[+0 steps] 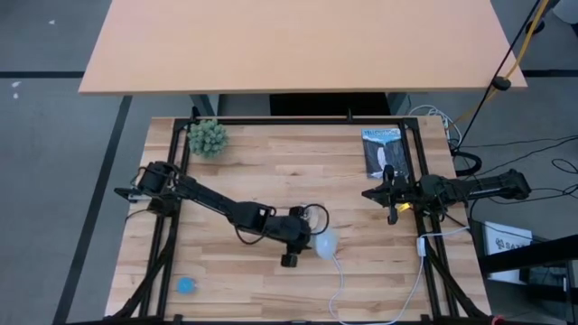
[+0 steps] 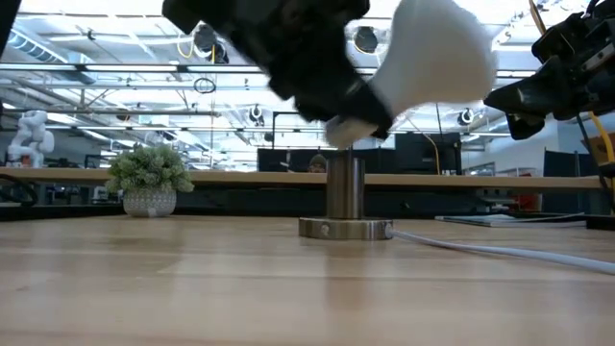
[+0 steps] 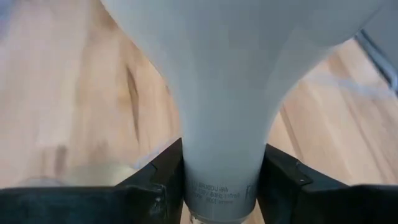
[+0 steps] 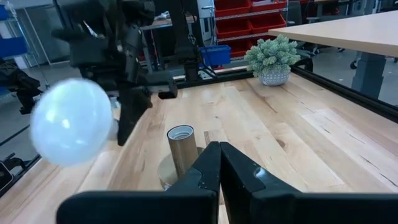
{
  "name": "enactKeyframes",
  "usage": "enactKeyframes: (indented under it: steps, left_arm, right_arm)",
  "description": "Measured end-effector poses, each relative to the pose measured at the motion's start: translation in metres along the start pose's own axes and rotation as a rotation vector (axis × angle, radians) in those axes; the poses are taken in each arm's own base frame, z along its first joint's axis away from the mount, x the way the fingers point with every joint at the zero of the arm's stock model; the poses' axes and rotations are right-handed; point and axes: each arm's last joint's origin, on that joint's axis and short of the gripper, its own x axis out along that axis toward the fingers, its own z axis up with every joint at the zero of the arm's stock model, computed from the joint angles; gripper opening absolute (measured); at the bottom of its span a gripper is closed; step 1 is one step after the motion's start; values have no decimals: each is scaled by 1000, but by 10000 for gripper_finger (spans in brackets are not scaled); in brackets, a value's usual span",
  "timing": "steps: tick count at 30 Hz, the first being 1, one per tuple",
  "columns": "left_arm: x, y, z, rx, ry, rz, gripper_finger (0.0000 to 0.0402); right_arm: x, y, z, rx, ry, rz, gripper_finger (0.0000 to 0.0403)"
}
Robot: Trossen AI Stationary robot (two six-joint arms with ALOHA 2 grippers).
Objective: Screw lightbulb
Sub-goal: Insert the lightbulb into the lamp
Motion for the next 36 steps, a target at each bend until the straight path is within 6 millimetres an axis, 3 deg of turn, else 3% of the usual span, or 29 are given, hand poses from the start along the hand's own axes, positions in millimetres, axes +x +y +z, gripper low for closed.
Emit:
enactKeyframes:
  steps: [6, 10, 15, 19, 23, 26, 28, 31, 36]
  left_arm:
    - [-2, 25, 24, -22, -241, 70, 153]
    - [-3, 40, 24, -42, -270, 98, 152]
    - [-11, 57, 6, -87, -262, 133, 152]
    - [-46, 73, -14, -131, -340, 198, 152]
    - [-87, 91, -39, -178, -576, 286, 152]
    - [-102, 104, -65, -235, -697, 337, 152]
    - [-103, 108, -81, -273, -722, 334, 152]
    - [-99, 106, -87, -316, -766, 281, 153]
    - [-75, 97, -73, -310, -835, 221, 154]
  right_arm:
    - [0, 0, 0, 0, 0, 0, 0]
    - [0, 0, 0, 0, 0, 0, 0]
    - [0, 0, 0, 0, 0, 1, 0]
    - [0, 0, 0, 0, 0, 0, 0]
    - [0, 0, 0, 0, 1, 0, 0]
    - [0, 0, 0, 0, 1, 0, 0]
    - [0, 0, 0, 0, 0, 0, 0]
    - [0, 0, 0, 0, 1, 0, 0]
    - [0, 0, 0, 0, 2, 0, 0]
